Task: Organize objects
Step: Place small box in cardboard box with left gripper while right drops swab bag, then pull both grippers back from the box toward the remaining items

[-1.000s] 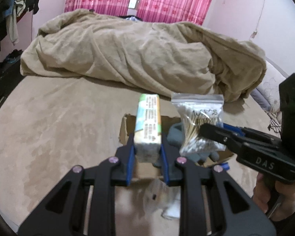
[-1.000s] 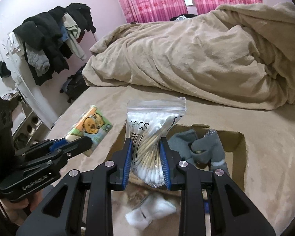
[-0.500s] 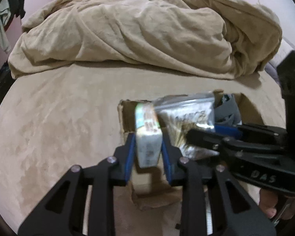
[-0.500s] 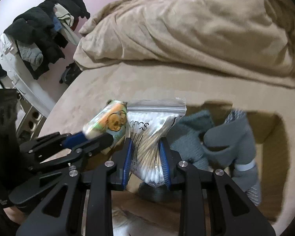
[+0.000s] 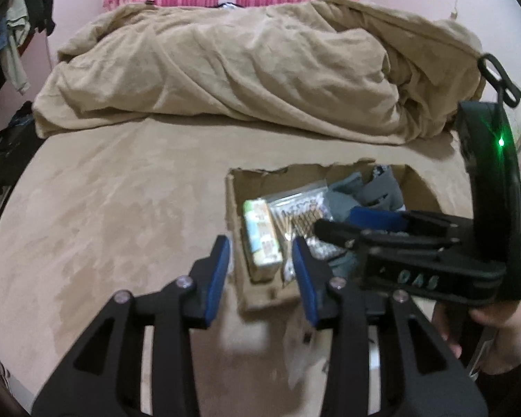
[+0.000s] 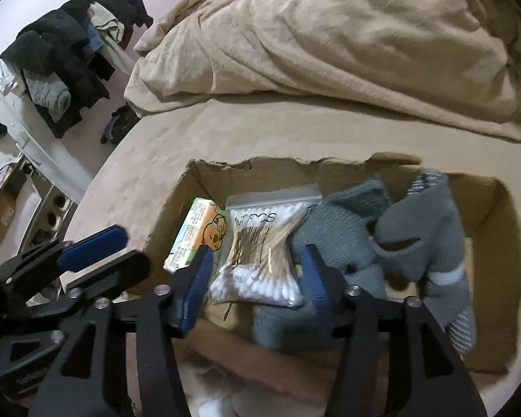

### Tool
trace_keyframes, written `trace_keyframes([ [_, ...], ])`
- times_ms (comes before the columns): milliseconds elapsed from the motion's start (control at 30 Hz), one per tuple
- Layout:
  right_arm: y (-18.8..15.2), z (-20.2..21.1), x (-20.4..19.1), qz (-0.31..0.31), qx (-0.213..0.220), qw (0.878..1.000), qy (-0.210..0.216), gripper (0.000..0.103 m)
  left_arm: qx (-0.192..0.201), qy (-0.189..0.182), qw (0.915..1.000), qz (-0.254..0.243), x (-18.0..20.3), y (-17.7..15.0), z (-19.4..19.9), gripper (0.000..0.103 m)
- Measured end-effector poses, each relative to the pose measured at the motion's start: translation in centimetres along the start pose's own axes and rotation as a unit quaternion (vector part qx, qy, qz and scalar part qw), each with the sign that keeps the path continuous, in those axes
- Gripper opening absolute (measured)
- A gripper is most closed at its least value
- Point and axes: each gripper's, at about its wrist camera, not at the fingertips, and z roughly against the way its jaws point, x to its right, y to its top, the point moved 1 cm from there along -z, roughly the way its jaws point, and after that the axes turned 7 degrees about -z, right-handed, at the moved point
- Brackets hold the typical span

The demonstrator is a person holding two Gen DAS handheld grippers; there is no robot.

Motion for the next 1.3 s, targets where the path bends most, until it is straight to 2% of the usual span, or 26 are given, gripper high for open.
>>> trace_keyframes([
  [67,0.0,1.5,-0.2,0.001,0.013,1.0,-0.012,0.065,0.006,0.0,1.0,0.007,-0.2,-0.3,1.5,0.039],
  [133,-0.2,3.0,-0.5,0.004,0.023,1.0,-0.019,0.066,0.015,-0.002,0.9998,0.013,-0.2,-0.6,3.4,0.04],
  [167,-0.4,3.9,-0.6,0.006,0.028,0.999,-0.023,0.066,0.02,-0.001,0.9997,0.014,-0.1,-0.8,4.3,0.045],
  [200,-0.6,4.6,-0.8,0.008,0.031,0.999,-0.026,0.066,0.025,-0.001,0.9996,0.015,0.0,-0.8,4.9,0.059],
  [233,-0.9,5.5,-0.9,0.01,0.035,0.999,-0.029,0.066,0.032,-0.001,0.9994,0.017,0.1,-0.9,5.8,0.066],
  [267,-1.2,6.3,-1.1,0.011,0.039,0.999,-0.03,0.066,0.042,-0.002,0.9989,0.023,0.2,-1.1,7.0,0.069],
  [433,-2.9,11.0,-1.8,0.018,0.063,0.997,-0.04,0.066,0.063,-0.011,0.9973,0.036,0.9,-1.8,11.1,0.069],
  [700,-5.7,18.6,-2.5,0.019,0.105,0.993,-0.05,0.067,0.074,-0.027,0.9964,0.031,3.1,-3.7,15.4,0.069],
  [833,-7.2,20.9,-2.5,0.019,0.114,0.992,-0.055,0.067,0.06,-0.033,0.9972,0.03,3.9,-4.9,15.5,0.07],
  [1000,-8.9,21.8,-1.9,0.022,0.11,0.991,-0.071,0.067,0.042,-0.045,0.9976,0.031,4.9,-6.5,15.1,0.07],
  [1300,-11.5,19.7,1.0,-0.009,0.084,0.993,-0.087,0.067,-0.01,-0.05,0.998,0.036,5.3,-9.1,11.3,0.07],
])
